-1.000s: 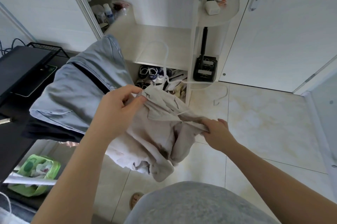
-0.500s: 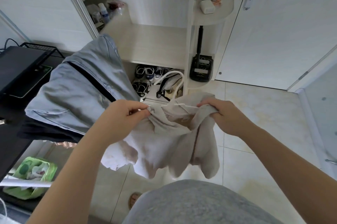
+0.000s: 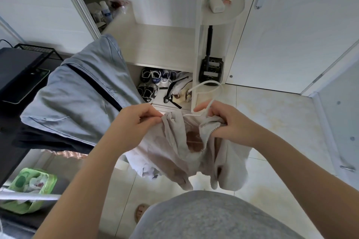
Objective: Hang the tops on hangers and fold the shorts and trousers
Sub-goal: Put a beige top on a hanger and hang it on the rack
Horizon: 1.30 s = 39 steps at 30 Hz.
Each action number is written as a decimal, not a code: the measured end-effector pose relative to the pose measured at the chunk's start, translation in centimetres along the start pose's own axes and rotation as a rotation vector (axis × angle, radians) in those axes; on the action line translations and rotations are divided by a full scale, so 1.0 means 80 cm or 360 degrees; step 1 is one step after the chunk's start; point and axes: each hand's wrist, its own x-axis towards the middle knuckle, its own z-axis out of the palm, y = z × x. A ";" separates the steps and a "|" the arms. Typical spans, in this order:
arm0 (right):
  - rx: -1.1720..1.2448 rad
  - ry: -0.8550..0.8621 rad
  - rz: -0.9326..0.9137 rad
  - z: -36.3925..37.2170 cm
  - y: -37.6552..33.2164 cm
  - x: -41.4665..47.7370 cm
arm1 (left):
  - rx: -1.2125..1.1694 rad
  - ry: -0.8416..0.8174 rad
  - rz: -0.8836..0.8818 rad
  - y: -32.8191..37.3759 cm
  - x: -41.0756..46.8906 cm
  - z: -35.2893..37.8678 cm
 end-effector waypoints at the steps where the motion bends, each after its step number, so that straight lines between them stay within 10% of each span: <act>1: -0.0024 -0.0050 0.0041 -0.005 0.000 -0.001 | -0.0014 0.0029 -0.0012 -0.004 0.000 -0.001; 10: 0.0000 0.0138 0.0215 -0.014 -0.004 0.007 | 0.0063 0.0379 -0.0206 -0.039 0.003 -0.011; 23: -0.1209 -0.0167 0.0315 -0.019 -0.044 0.034 | -0.0157 0.0480 -0.0045 -0.036 0.012 -0.012; 39: -0.0684 0.0212 0.0018 -0.041 -0.048 0.039 | 0.0260 0.0087 -0.0386 -0.080 0.015 0.000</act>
